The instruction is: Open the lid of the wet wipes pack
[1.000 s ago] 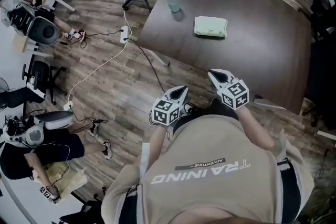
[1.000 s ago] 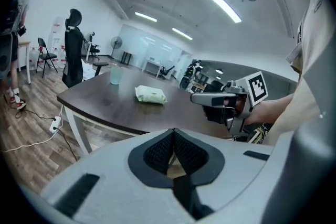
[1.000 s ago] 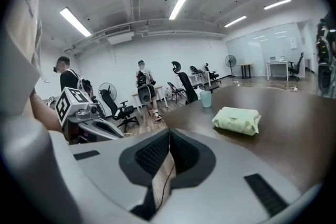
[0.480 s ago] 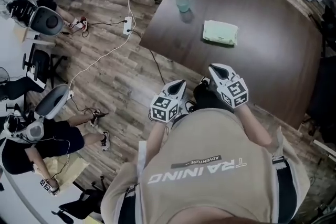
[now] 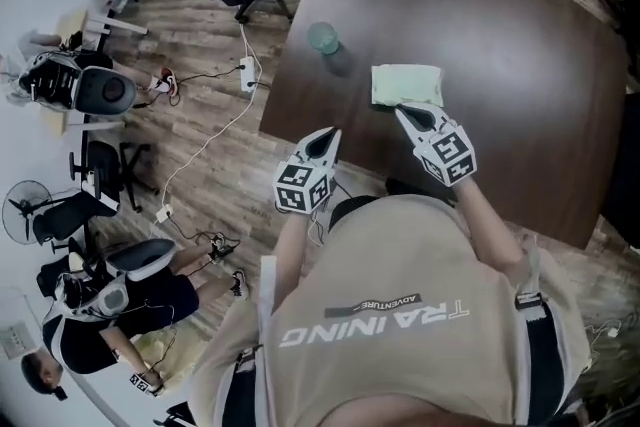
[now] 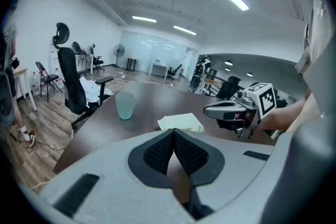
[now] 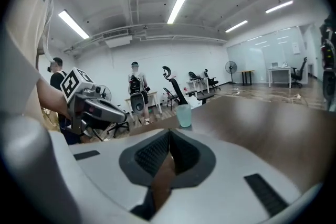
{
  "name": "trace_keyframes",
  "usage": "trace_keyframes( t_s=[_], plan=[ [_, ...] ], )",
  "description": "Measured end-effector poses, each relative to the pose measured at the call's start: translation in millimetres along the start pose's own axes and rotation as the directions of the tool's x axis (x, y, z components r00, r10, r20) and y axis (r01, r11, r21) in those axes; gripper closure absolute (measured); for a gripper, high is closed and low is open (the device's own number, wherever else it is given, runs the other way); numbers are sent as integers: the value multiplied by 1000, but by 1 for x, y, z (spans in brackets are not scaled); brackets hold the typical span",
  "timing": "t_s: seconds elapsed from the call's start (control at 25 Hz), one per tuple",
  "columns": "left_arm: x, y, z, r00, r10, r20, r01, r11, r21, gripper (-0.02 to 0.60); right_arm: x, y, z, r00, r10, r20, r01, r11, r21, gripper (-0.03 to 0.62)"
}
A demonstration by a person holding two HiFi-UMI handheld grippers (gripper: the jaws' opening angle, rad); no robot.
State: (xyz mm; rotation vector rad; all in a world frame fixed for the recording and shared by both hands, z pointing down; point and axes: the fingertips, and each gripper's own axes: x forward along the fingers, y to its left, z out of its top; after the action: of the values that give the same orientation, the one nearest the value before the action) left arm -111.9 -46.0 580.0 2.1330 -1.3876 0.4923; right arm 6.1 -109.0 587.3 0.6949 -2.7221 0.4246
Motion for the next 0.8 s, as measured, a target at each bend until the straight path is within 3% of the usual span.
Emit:
trace_keyframes(
  t_s=[0.16, 0.36, 0.64, 0.8],
  plan=[
    [36, -9, 34, 999, -50, -6, 50, 991, 120, 572, -6, -30, 2, 996, -92, -11, 92, 994, -65, 583],
    [71, -42, 68, 984, -176, -19, 176, 955, 237, 572, -31, -48, -10, 976, -214, -49, 211, 976, -62, 583],
    [101, -76, 60, 952, -303, -45, 306, 937, 170, 572, -60, -47, -23, 947, -309, -91, 311, 951, 0, 583],
    [102, -72, 56, 932, -360, -36, 361, 931, 44, 572, -69, -46, -20, 910, -398, -115, 402, 915, 22, 582]
  ],
)
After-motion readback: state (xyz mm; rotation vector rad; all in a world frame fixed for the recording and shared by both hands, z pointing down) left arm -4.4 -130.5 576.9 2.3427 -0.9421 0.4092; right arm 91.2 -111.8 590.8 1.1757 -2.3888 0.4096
